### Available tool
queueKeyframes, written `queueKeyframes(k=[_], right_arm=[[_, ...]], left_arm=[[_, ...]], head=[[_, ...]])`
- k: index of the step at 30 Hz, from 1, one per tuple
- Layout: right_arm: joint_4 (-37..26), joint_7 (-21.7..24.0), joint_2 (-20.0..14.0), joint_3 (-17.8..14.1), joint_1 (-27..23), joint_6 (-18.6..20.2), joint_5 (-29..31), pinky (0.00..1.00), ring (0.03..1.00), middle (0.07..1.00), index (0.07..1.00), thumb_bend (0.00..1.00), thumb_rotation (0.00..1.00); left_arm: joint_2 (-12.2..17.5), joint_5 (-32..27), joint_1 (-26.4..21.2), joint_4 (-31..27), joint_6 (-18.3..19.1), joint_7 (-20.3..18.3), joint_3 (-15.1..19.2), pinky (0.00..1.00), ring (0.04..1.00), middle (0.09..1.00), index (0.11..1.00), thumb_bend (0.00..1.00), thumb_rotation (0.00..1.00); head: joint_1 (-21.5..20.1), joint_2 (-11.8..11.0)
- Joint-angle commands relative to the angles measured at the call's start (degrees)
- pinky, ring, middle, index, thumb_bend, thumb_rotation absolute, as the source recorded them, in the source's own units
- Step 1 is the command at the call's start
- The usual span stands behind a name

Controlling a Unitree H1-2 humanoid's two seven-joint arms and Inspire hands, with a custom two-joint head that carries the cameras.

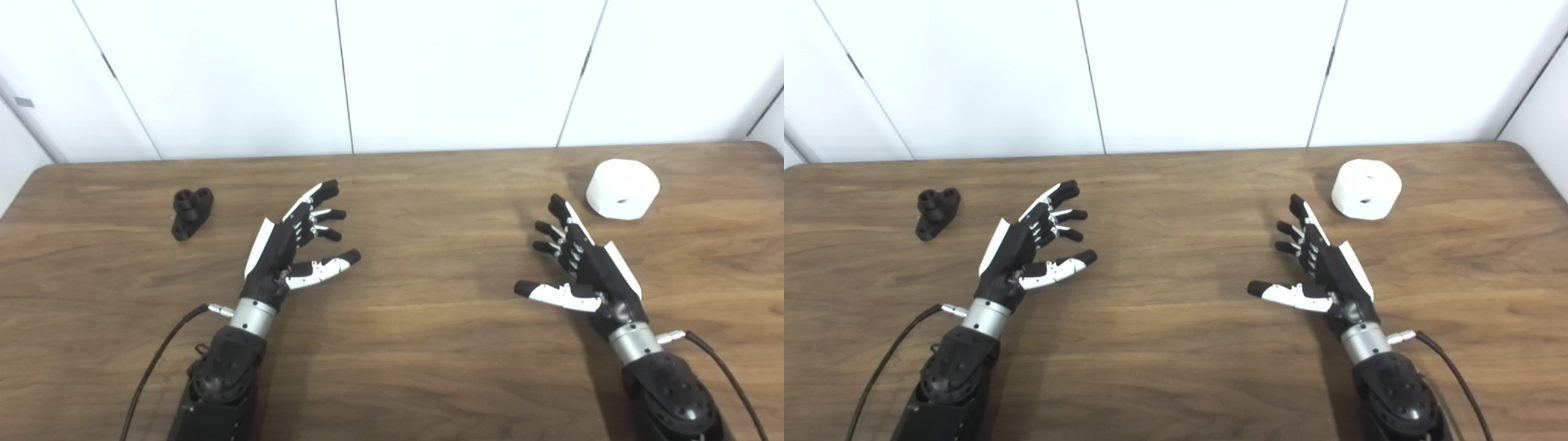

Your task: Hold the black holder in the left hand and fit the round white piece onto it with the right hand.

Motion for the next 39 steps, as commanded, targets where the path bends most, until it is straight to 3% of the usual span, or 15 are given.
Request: queueKeyframes(k=[1,11,18,22,33,36,39], right_arm=[[-1.8,-0.2,-0.4,-0.4,-1.4,-1.6,0.4,0.83,0.920,1.000,1.000,0.87,0.23],[-1.7,-0.2,-0.4,-0.4,-1.5,-2.0,0.4,0.84,0.917,1.000,1.000,0.86,0.23],[1.2,1.6,-2.7,-1.9,-1.7,-5.5,2.9,0.86,0.933,1.000,1.000,0.82,0.19],[-0.1,1.3,-3.6,-3.0,-1.1,-1.0,3.6,0.87,0.916,1.000,1.000,0.84,0.20],[-0.3,3.2,-3.8,-3.9,-0.6,-1.2,7.2,0.93,0.969,1.000,1.000,0.73,0.03],[-0.5,3.0,-3.9,-4.0,-0.5,-0.9,7.0,0.92,0.963,1.000,1.000,0.73,0.04],[-0.6,2.0,-4.0,-4.3,-0.7,0.4,5.7,0.81,0.919,1.000,0.998,0.81,0.14]], left_arm=[[-0.1,0.6,1.4,1.7,-0.3,1.0,-0.1,0.62,0.774,0.906,0.900,0.69,0.01],[-0.1,0.4,1.4,1.7,-0.4,1.2,-0.3,0.62,0.775,0.902,0.900,0.69,0.02],[-2.6,2.1,1.0,3.7,-1.1,2.7,-1.6,0.59,0.778,0.903,0.896,0.70,0.05],[-4.0,3.7,0.6,4.9,-1.2,3.5,-2.3,0.59,0.792,0.903,0.895,0.71,0.04],[-5.1,3.8,0.0,6.8,-2.3,4.4,-2.1,0.60,0.792,0.901,0.876,0.72,0.04],[-5.7,3.4,0.2,6.3,-1.7,4.7,-1.9,0.58,0.768,0.887,0.867,0.69,0.01],[-6.4,3.4,0.3,5.5,-1.1,6.0,-1.1,0.53,0.708,0.812,0.847,0.61,0.00]], head=[[0.0,0.1],[1.1,0.0],[15.3,-3.5],[18.7,-4.8],[19.6,-5.3],[19.8,-5.3],[20.1,-5.5]])
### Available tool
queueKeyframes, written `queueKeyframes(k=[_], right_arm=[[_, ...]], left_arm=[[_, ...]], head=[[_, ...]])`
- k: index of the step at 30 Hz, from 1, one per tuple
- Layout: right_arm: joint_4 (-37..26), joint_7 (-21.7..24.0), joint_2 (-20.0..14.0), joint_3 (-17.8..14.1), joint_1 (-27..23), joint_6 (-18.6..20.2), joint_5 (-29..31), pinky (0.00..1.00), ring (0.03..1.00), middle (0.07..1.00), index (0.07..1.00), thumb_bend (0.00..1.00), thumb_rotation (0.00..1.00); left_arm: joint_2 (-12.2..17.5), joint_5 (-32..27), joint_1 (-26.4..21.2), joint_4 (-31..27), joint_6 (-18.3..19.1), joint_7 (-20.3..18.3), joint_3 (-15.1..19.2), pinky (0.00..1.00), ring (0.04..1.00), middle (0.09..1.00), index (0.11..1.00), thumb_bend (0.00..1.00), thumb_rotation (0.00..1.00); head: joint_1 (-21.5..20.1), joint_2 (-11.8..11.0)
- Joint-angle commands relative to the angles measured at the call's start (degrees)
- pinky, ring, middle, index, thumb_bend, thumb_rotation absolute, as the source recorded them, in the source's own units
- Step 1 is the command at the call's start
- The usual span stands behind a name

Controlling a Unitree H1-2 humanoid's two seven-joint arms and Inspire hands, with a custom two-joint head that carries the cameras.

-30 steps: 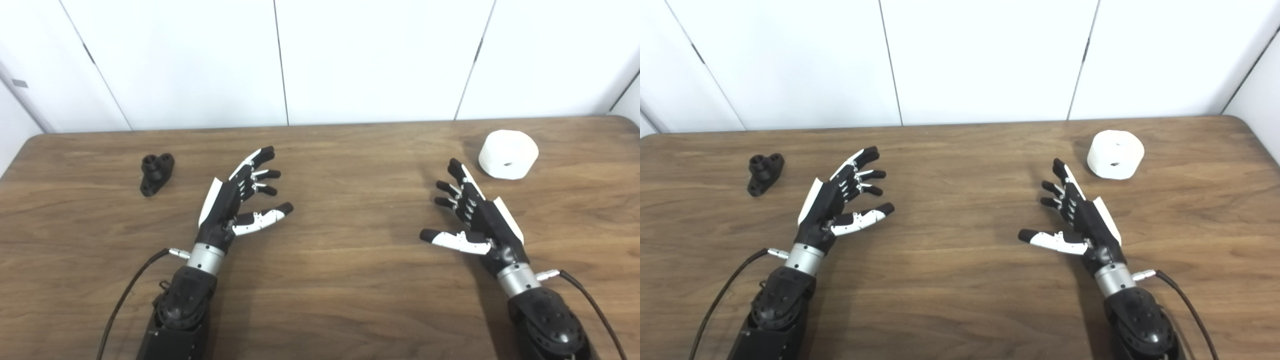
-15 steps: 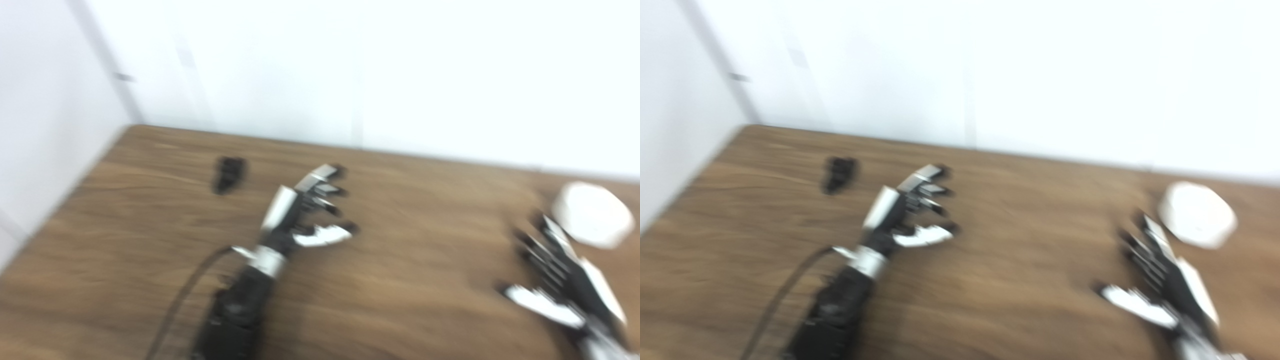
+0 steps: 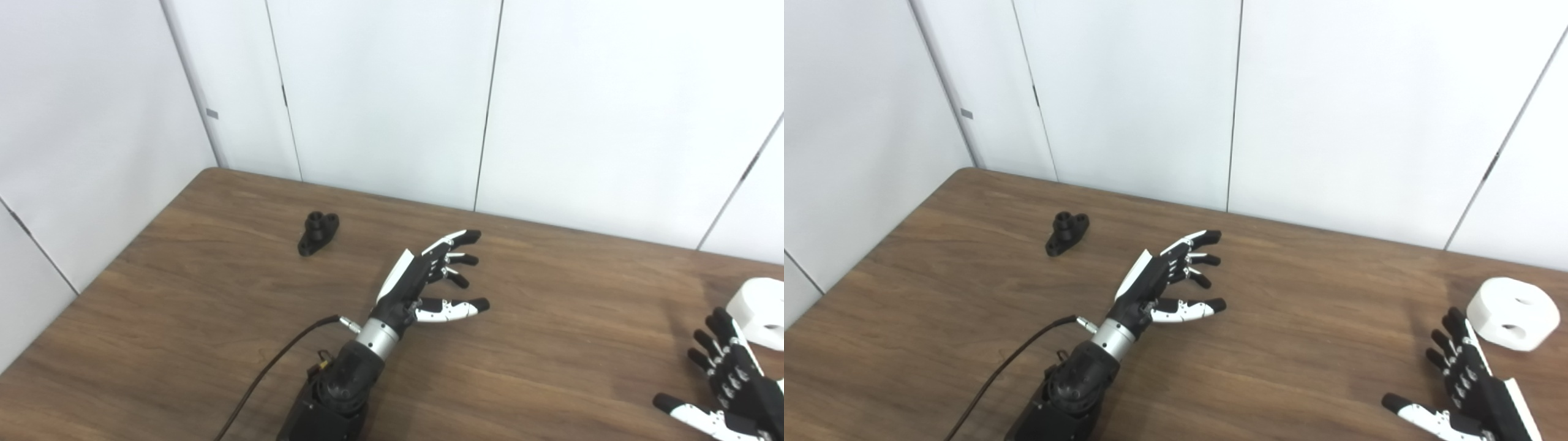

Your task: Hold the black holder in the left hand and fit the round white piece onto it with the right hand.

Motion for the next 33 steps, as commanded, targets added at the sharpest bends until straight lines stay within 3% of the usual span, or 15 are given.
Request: queueKeyframes(k=[1,4,8,14,18,21,27,33], right_arm=[[-1.7,-0.8,-0.9,-0.9,-1.3,-0.4,0.0,0.79,0.909,1.000,0.995,0.83,0.15],[-1.1,-0.7,-1.0,-1.3,-1.5,-0.7,0.2,0.77,0.887,1.000,0.974,0.85,0.17],[-1.5,-0.8,-1.1,-1.7,-1.3,-0.3,0.1,0.77,0.873,1.000,0.959,0.84,0.18],[-1.7,-0.5,-1.3,-2.3,-1.0,-0.3,0.5,0.75,0.871,1.000,0.956,0.84,0.20],[-2.3,-0.8,-1.2,-2.5,-0.8,0.4,0.1,0.75,0.869,1.000,0.956,0.82,0.17],[-2.2,-0.6,-1.4,-2.6,-0.8,0.5,0.2,0.75,0.872,1.000,0.953,0.82,0.18],[-1.7,-0.4,-1.3,-2.6,-0.9,0.2,0.3,0.73,0.848,1.000,0.943,0.82,0.16],[-1.9,0.0,-1.4,-2.5,-0.8,0.1,0.7,0.72,0.829,0.997,0.933,0.82,0.16]], left_arm=[[-1.5,0.2,2.8,1.1,-0.5,2.2,-0.1,0.53,0.699,0.797,0.842,0.60,0.00],[-0.9,0.4,2.5,-1.8,0.0,3.0,0.7,0.53,0.667,0.732,0.793,0.62,0.00],[0.7,-2.0,2.2,-4.3,0.5,2.2,2.5,0.55,0.654,0.713,0.738,0.66,0.00],[8.0,0.1,1.2,-7.5,1.3,-0.8,3.1,0.53,0.654,0.710,0.679,0.68,0.00],[12.0,1.7,0.8,-9.5,2.5,-0.9,3.7,0.64,0.750,0.757,0.693,0.75,0.00],[13.0,7.2,0.9,-11.0,3.7,3.3,5.0,0.72,0.810,0.807,0.732,0.80,0.00],[12.2,19.2,0.6,-11.8,4.7,14.8,7.7,0.78,0.840,0.822,0.755,0.78,0.07],[11.3,24.7,-0.3,-11.4,7.4,21.6,8.9,0.84,0.923,0.865,0.733,0.75,0.10]], head=[[0.2,0.0],[0.3,-0.1],[0.5,0.1],[1.1,0.4],[1.2,0.4],[1.2,0.6],[1.4,0.6],[1.7,0.5]])
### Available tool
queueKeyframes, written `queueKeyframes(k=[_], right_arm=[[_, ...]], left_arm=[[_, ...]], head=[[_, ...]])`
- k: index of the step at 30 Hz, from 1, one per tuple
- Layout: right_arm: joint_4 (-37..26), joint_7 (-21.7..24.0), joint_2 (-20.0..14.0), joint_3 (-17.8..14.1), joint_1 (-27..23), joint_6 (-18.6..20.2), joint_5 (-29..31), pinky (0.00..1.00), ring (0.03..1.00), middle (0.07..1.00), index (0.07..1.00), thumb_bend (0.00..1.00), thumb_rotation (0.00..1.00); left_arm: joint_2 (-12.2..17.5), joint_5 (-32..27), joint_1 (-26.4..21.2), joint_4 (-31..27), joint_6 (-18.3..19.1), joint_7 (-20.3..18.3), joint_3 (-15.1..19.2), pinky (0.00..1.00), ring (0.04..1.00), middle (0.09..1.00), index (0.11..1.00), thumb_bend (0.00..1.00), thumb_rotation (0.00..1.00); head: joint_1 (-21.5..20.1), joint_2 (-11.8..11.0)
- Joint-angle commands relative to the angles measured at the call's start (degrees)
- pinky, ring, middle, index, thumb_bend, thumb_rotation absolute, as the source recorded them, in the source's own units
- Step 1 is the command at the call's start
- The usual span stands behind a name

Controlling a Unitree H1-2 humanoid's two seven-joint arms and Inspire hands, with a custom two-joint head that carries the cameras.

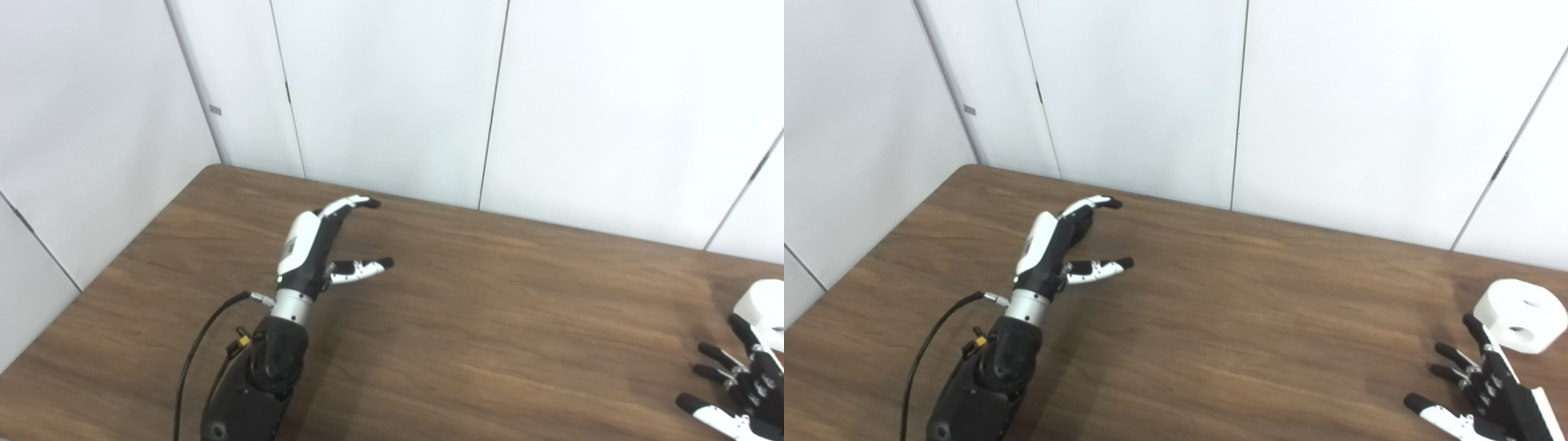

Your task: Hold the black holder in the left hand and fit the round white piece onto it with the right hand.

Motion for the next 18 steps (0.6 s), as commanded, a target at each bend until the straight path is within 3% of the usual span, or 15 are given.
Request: queueKeyframes(k=[1,4,10,14,18], right_arm=[[-1.3,0.4,-1.4,-0.5,-1.0,-1.2,0.9,0.72,0.831,0.996,0.932,0.82,0.16],[-1.3,0.5,-1.5,-0.6,-1.1,-1.1,1.0,0.73,0.829,0.990,0.928,0.82,0.17],[-1.8,0.5,-1.2,-1.0,-1.0,-0.3,1.7,0.72,0.820,0.990,0.924,0.83,0.15],[-2.4,0.4,-1.4,-0.9,-0.9,0.1,1.5,0.71,0.814,0.993,0.927,0.83,0.16],[-2.9,0.5,-1.5,-1.1,-0.8,0.5,1.6,0.70,0.816,0.985,0.928,0.83,0.18]], left_arm=[[0.3,2.0,-2.9,-1.7,0.1,3.7,0.6,0.85,0.932,0.872,0.731,0.75,0.09],[-0.3,3.6,-3.6,-1.1,2.3,6.6,1.3,0.83,0.965,0.896,0.734,0.74,0.11],[0.2,7.1,-4.8,1.4,6.4,11.4,1.4,0.92,1.000,0.989,0.798,0.79,0.18],[0.2,7.9,-5.7,4.3,8.4,15.5,2.1,0.89,1.000,1.000,0.832,0.83,0.23],[0.1,7.8,-6.9,7.2,11.1,18.4,2.9,0.96,1.000,1.000,0.885,0.86,0.26]], head=[[0.1,0.2],[0.2,0.2],[0.4,0.3],[0.3,0.6],[0.2,0.6]])
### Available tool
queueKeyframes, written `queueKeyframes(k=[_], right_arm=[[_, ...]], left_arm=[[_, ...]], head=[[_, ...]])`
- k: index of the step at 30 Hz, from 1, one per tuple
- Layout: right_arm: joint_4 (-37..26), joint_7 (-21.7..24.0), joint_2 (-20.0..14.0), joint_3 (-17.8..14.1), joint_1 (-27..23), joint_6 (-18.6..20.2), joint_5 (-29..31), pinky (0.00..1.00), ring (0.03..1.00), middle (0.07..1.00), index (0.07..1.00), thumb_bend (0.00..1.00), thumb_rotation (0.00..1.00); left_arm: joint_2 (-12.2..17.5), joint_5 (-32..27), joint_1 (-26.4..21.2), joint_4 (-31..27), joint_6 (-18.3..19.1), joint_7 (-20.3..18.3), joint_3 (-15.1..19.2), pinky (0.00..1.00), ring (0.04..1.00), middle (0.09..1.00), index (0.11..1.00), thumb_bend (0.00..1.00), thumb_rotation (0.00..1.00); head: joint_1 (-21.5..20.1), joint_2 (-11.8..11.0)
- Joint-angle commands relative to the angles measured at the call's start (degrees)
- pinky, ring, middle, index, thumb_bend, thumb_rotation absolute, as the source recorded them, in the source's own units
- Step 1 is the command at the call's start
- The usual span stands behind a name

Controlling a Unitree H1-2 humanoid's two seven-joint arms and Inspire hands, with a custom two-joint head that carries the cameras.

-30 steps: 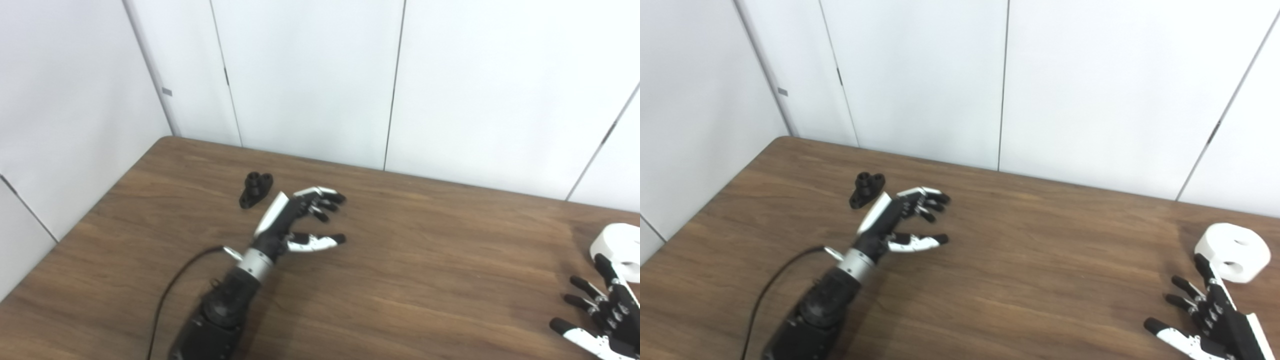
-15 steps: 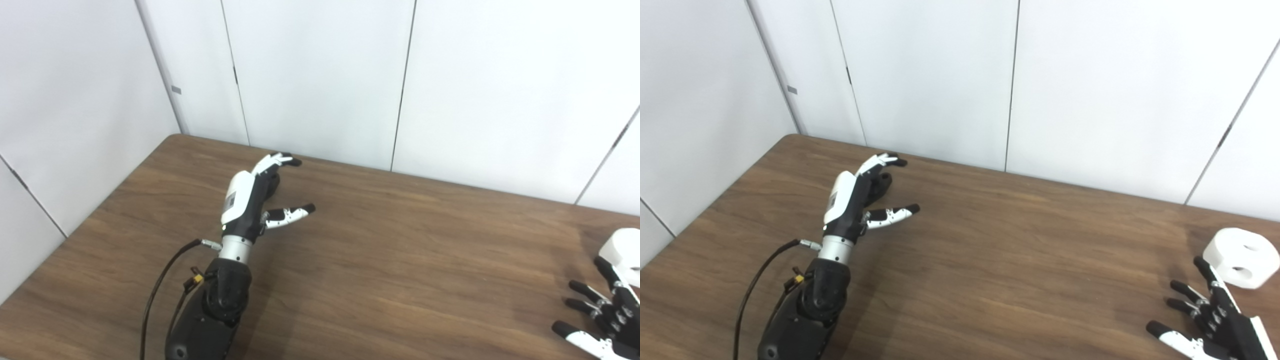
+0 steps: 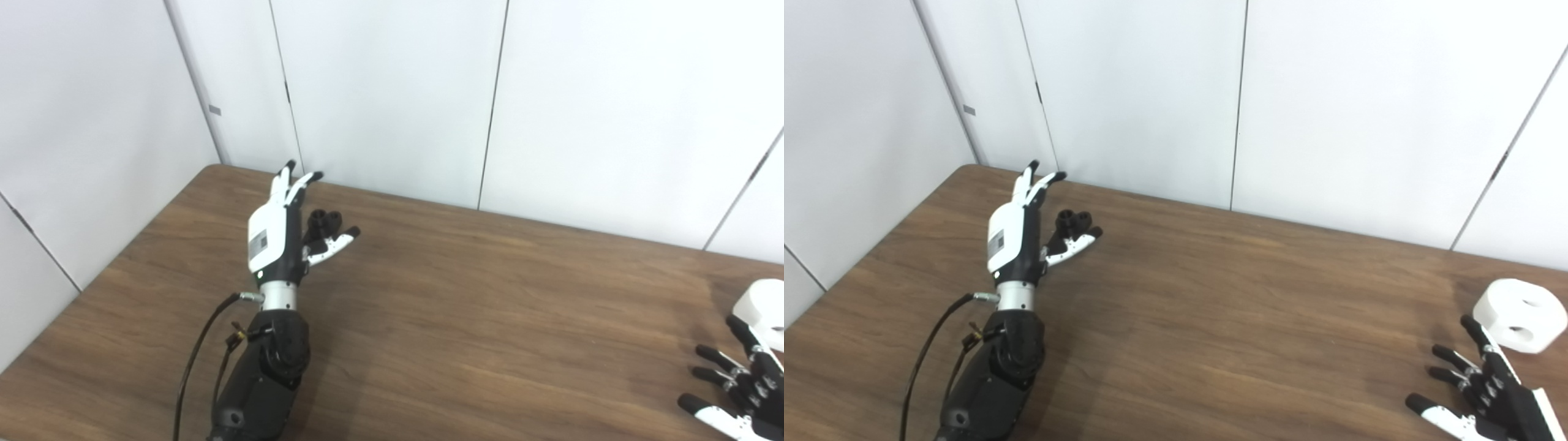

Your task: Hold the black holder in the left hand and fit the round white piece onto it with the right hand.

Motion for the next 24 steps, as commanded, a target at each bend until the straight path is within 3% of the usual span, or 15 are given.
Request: queueKeyframes(k=[1,4,7,14,19,24], right_arm=[[-2.0,0.2,-1.5,-0.9,-1.1,-0.8,1.2,0.70,0.811,0.982,0.927,0.83,0.17],[-1.7,0.2,-1.5,-0.9,-1.2,-1.6,1.1,0.69,0.797,0.981,0.922,0.84,0.17],[-1.6,0.1,-1.7,-0.8,-1.2,-1.7,0.7,0.68,0.797,0.980,0.922,0.84,0.19],[-1.9,0.2,-1.7,-1.0,-1.3,-1.1,1.6,0.69,0.794,0.978,0.907,0.85,0.19],[-1.8,0.1,-2.1,-0.8,-1.4,-1.5,1.0,0.67,0.779,0.965,0.908,0.86,0.21],[-1.8,0.1,-2.1,-0.9,-1.2,-1.7,1.3,0.67,0.782,0.965,0.899,0.86,0.21]], left_arm=[[1.1,0.8,-3.7,0.9,0.7,3.8,0.5,0.94,1.000,1.000,0.891,0.86,0.27],[1.5,1.2,-4.9,3.4,2.5,6.0,0.4,0.93,1.000,1.000,0.900,0.86,0.30],[1.6,0.3,-5.6,4.1,4.5,6.1,0.5,0.99,1.000,1.000,0.919,0.88,0.32],[2.0,-1.8,-6.9,6.2,8.1,5.8,0.7,1.00,1.000,1.000,0.914,0.91,0.34],[2.4,-3.4,-7.3,7.7,8.1,5.7,0.2,1.00,1.000,1.000,0.773,0.94,0.32],[3.0,-3.9,-7.7,9.1,9.8,4.2,-1.1,1.00,1.000,1.000,0.698,0.97,0.33]], head=[[-0.1,0.1],[-0.1,0.1],[0.1,0.2],[-0.1,0.3],[-0.1,0.4],[0.0,0.4]])
